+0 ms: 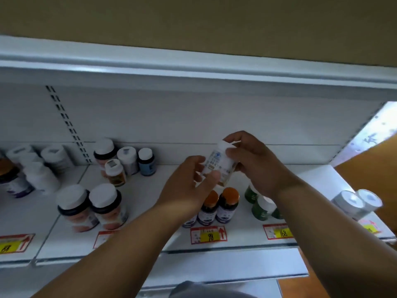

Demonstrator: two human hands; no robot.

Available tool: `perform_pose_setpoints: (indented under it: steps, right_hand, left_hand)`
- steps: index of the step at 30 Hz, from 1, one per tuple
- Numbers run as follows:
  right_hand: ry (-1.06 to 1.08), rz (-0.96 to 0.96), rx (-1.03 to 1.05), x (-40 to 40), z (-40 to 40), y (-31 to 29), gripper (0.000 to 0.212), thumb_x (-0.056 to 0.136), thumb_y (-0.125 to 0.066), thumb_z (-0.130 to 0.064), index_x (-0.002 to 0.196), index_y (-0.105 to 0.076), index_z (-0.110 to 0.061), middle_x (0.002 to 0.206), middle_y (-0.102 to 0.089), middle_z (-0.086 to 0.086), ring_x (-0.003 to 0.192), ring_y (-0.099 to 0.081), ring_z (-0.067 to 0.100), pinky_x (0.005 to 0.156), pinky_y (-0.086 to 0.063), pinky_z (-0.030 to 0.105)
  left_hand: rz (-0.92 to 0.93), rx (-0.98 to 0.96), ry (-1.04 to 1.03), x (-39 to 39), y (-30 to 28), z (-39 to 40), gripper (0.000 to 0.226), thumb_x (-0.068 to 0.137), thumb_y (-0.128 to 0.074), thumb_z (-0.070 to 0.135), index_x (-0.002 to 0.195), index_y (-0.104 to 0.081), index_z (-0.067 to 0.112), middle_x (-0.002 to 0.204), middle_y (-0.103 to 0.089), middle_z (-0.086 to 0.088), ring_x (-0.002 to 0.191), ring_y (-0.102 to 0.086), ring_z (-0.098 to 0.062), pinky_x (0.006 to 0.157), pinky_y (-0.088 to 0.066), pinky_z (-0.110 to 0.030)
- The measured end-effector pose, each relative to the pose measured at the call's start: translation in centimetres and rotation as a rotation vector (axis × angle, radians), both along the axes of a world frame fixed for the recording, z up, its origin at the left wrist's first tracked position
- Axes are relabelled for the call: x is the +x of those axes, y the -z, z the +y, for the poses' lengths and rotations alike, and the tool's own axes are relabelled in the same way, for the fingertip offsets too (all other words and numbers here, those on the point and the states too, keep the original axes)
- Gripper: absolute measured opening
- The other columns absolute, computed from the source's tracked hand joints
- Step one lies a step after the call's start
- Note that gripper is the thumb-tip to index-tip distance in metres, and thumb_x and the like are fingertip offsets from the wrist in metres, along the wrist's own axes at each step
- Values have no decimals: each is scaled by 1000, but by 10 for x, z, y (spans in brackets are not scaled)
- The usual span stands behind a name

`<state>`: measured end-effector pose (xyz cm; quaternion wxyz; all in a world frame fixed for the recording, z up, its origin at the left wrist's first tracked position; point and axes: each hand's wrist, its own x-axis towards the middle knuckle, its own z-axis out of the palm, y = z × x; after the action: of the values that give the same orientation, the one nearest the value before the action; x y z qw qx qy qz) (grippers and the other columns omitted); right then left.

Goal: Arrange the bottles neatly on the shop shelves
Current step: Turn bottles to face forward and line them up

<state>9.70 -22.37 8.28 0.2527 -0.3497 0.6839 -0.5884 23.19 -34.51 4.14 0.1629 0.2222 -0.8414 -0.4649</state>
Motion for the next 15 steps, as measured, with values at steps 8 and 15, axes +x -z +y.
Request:
perform_pose_setpoints:
  steps: [8, 15]
  right_hand:
    - [-21, -47, -3, 6, 17, 4, 12, 90, -59, -14, 102, -62, -15, 100, -68, 9, 96, -66, 27, 78, -55, 36]
    - [-299, -3, 87, 43, -5, 20, 8, 91, -60, -28, 96, -63, -33, 92, -71, -7, 83, -68, 15, 65, -53, 32]
  left_hand:
    - [51, 115, 10, 10, 1, 36, 43, 81, -65, 58, 118, -51, 41, 105, -64, 20, 92, -60, 7, 76, -48, -18]
    - [54, 146, -290, 82, 16, 56, 70, 63, -54, 78, 119, -51, 35, 101, -66, 17, 83, -60, 4, 69, -46, -16]
